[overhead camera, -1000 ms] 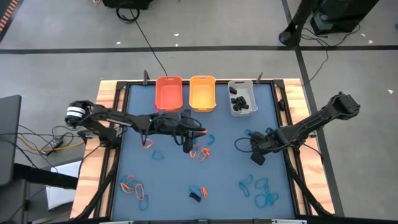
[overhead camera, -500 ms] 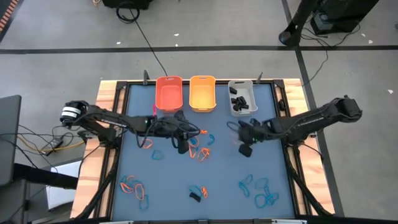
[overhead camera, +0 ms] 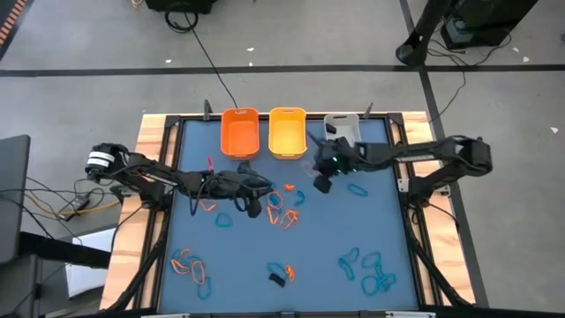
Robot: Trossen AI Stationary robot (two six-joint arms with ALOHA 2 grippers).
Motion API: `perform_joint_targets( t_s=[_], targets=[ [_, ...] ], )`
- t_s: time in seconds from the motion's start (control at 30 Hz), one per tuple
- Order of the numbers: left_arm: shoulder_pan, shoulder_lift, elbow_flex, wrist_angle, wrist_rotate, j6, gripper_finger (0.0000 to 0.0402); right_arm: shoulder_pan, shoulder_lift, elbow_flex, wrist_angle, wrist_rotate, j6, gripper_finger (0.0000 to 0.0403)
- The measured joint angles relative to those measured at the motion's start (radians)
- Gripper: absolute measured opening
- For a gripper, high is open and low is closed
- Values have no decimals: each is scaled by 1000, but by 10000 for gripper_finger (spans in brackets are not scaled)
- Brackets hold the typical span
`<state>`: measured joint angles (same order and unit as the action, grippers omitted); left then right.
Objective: Sort rubber bands into baskets
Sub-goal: Put the orange rubber band into the yellow bin
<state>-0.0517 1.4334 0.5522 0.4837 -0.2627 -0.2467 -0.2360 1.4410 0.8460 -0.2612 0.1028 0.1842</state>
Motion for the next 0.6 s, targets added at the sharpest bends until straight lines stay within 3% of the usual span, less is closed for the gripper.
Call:
perform_joint_targets(
  t_s=[0.37, 0.6],
  targets=[
    [-1, 0, -50, 14, -75, -19, 88, -123, 226, 342, -3, 0, -144, 3],
    [-2, 0, -50, 15, -80, -19, 88, -178, 362, 429, -4, 58, -138, 11]
  ],
)
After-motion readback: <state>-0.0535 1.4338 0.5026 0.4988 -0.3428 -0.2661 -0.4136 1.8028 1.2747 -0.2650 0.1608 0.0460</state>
